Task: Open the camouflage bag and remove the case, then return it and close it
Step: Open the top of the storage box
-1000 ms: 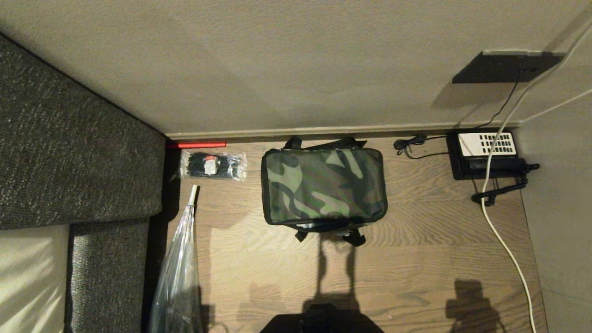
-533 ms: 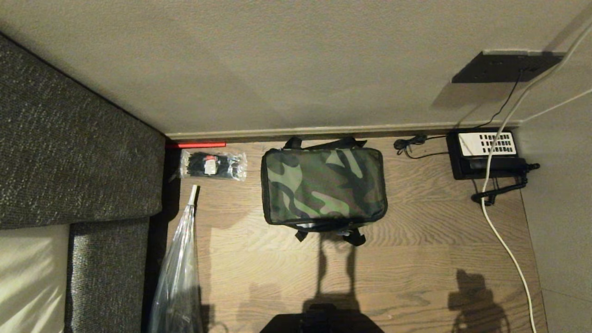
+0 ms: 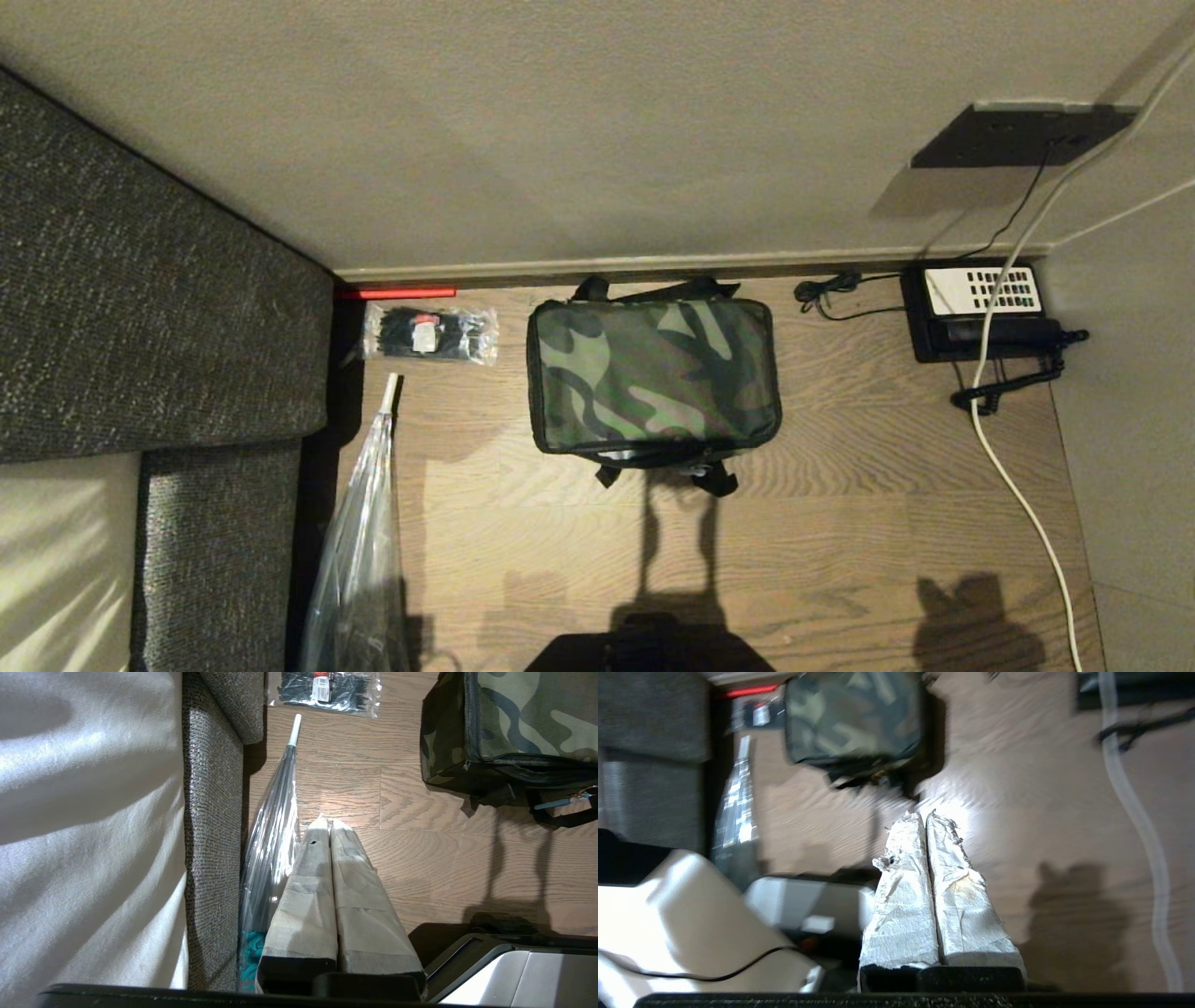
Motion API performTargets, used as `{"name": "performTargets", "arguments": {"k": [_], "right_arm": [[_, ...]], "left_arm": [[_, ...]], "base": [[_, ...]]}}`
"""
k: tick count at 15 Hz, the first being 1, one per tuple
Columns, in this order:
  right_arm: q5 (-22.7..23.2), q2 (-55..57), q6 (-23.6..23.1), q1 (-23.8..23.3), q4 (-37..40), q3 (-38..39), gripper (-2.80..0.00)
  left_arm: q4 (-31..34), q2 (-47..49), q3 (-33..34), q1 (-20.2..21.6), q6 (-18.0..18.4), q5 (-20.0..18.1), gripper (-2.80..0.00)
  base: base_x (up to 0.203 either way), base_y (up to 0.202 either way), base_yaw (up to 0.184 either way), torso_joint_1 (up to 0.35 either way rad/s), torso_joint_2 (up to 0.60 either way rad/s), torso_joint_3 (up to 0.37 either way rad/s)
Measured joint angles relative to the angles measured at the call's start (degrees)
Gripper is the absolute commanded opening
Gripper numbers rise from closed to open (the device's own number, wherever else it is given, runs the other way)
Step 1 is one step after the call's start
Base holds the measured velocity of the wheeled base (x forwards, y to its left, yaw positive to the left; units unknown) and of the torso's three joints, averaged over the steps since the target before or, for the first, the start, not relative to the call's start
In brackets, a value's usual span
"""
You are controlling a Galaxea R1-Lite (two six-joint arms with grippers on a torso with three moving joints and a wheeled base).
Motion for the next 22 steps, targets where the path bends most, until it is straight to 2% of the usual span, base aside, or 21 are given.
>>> {"name": "performTargets", "arguments": {"k": [3, 7, 9, 20, 22], "right_arm": [[1.72, 10.22, 4.75, -0.09, -3.21, -0.03, -2.80], [3.19, 33.57, 10.00, -0.05, -17.09, 6.49, -2.80], [3.61, 39.60, 11.40, -0.07, -22.13, 8.69, -2.80], [3.63, 44.67, 11.46, -0.07, -22.32, 9.48, -2.80], [2.37, 45.30, 10.85, 0.77, -24.64, 9.79, -2.80]], "left_arm": [[0.00, 0.00, 0.00, 0.00, 0.00, -0.01, -2.80], [0.02, 0.00, 0.00, 0.00, 0.00, -0.01, -2.80], [0.02, 0.00, 0.00, 0.00, 0.00, -0.01, -2.80], [0.05, 0.00, 0.00, -0.02, 0.02, -0.01, -2.80], [0.02, 0.00, 0.00, 0.00, 0.02, -0.01, -2.80]], "base": [[0.000, 0.000, 0.000, 0.000, 0.00, 0.000], [0.000, 0.000, 0.000, 0.000, 0.00, 0.000], [0.000, 0.000, 0.000, 0.000, 0.00, 0.000], [0.000, 0.000, 0.000, 0.000, 0.00, 0.000], [0.000, 0.000, 0.000, 0.000, 0.00, 0.000]]}}
